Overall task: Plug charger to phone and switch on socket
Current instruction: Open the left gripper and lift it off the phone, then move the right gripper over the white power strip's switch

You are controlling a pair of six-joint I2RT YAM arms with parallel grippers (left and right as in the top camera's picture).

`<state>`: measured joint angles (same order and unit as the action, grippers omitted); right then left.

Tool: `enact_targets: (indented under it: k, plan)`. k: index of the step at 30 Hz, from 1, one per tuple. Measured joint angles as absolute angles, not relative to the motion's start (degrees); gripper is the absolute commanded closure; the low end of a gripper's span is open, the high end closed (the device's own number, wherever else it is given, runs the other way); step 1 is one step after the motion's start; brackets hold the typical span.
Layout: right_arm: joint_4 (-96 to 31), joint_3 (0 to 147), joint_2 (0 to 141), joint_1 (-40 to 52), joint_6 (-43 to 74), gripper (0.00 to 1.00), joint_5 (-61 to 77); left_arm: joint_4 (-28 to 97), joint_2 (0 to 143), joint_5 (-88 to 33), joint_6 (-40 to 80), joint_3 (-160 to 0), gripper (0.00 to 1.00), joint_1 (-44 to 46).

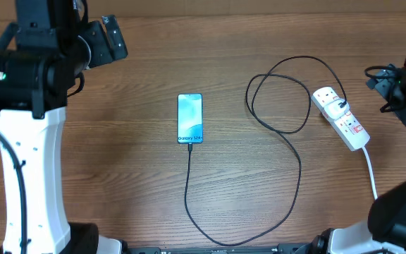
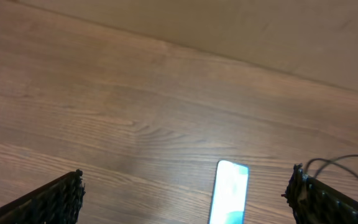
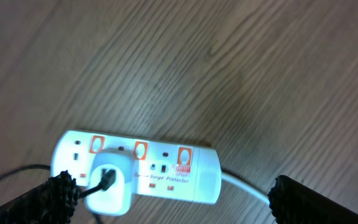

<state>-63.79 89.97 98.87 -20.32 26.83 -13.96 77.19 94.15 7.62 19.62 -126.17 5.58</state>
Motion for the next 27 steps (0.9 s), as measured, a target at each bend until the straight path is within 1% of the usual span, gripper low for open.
enact_targets:
  k: [7, 11, 17, 21, 27]
  plan:
    - [-63.09, 89.93, 105.43, -20.32, 18.39, 0.00, -13.93, 77.25, 95.42, 8.45, 19.62, -125.93, 0.00, 5.58]
    - [-63.70, 89.93, 106.50, -21.06, 15.81, 0.00, -12.80, 77.28, 95.42, 8.58, 19.62, -125.93, 0.00, 5.58]
    - [-62.87, 89.93, 107.46, -24.60, 11.09, 0.00, -8.29, 77.30, 95.42, 8.84, 19.62, -125.93, 0.00, 5.58]
    - [-62.39, 89.93, 108.66, -24.99, 7.42, 0.00, -7.42, 77.36, 95.42, 8.84, 19.62, -125.93, 0.01, 5.58]
    - [-61.54, 89.93, 112.12, -24.97, 5.91, 0.00, -7.25, 77.36, 95.42, 8.84, 19.62, -125.93, 0.00, 5.58]
